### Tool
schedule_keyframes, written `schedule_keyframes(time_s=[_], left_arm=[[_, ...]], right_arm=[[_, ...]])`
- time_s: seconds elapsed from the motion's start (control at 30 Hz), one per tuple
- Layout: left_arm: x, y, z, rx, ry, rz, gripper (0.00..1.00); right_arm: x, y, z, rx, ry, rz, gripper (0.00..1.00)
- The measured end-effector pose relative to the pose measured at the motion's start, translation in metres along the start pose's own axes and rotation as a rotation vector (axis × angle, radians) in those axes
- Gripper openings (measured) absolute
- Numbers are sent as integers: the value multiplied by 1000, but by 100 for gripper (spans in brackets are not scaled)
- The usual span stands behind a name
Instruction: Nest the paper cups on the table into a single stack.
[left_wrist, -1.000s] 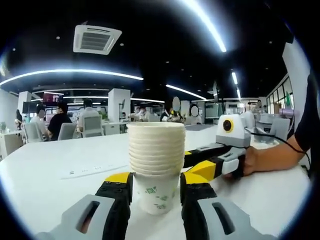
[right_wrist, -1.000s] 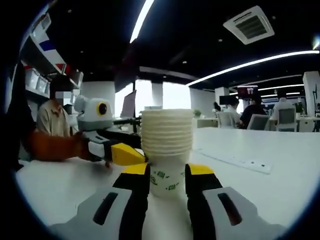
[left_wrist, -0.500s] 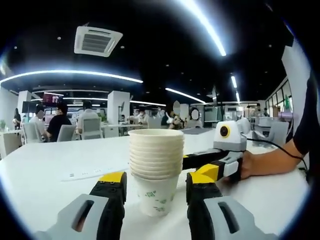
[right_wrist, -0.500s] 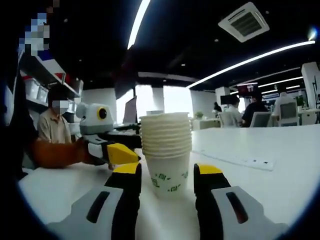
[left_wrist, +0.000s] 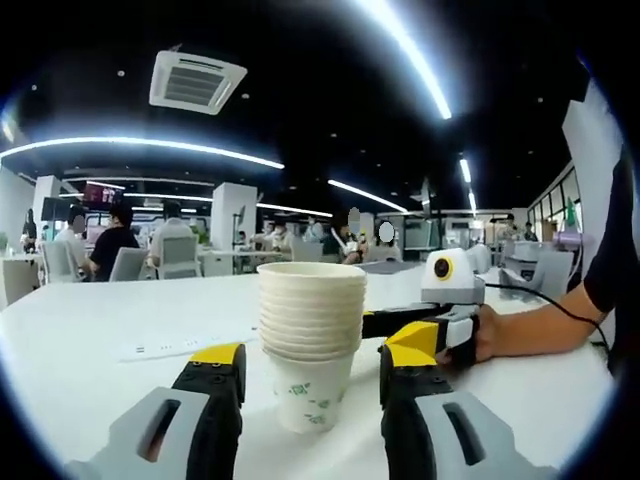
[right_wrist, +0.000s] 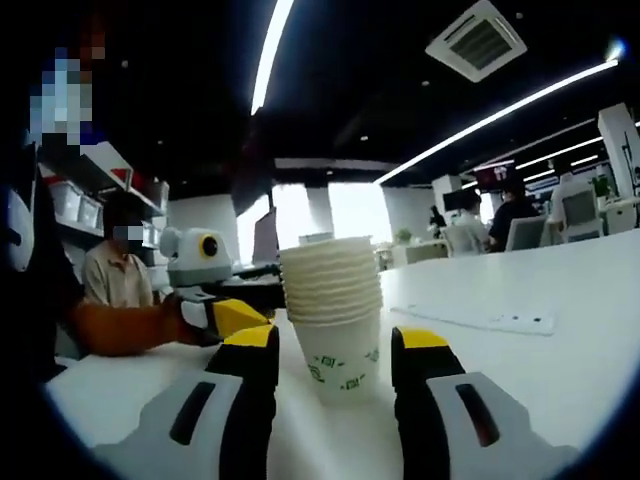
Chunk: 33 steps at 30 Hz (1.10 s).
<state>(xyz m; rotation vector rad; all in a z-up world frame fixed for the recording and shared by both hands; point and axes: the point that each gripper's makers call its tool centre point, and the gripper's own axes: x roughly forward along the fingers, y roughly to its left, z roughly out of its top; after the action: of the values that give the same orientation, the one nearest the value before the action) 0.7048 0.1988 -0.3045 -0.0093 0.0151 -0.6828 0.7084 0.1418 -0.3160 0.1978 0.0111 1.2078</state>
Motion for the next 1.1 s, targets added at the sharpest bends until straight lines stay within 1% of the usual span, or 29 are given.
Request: schedule_keyframes(time_s=[0.13, 0.23, 0.27, 0.4, 0.5, 0.57, 0.63, 0.7, 0.73, 0.77, 0.83, 0.97, 1.1], left_arm=[[-1, 1, 0, -3, -4, -2, 58], [-2, 7, -4, -18, 0, 4, 58], [-3, 11, -9, -28, 5, 11, 58], [-3, 15, -20, -52, 17, 19, 57], [-3, 19, -23, -67, 22, 22, 56], [-4, 21, -21, -87, 2, 20, 56], [-4, 20, -23, -106, 0, 12, 56], [-3, 18, -26, -105, 9, 8, 55], [-3, 11, -27, -130, 11, -23, 55], [-3, 10, -27, -129, 14, -26, 55], [-2, 6, -28, -108, 13, -26, 55], [-1, 4, -30, -100, 22, -27, 54], [-4, 9, -28, -127, 5, -14, 53]], right_arm=[[0, 0, -1, 10, 6, -4, 46], [0, 0, -1, 25, 4, -6, 45], [0, 0, -1, 29, 2, -6, 45], [0, -2, -2, 38, 10, -12, 43], [0, -3, -4, 42, 15, -18, 43], [-1, -3, -4, 46, 15, -18, 42], [-1, -4, -4, 49, 17, -20, 42], [-1, -4, -4, 51, 18, -18, 42], [-1, -4, -5, 51, 19, -17, 42], [-1, -4, -5, 53, 19, -16, 42], [-1, -4, -5, 56, 19, -16, 42], [-1, -5, -6, 59, 23, -20, 41], [-2, -6, -7, 67, 23, -23, 41]])
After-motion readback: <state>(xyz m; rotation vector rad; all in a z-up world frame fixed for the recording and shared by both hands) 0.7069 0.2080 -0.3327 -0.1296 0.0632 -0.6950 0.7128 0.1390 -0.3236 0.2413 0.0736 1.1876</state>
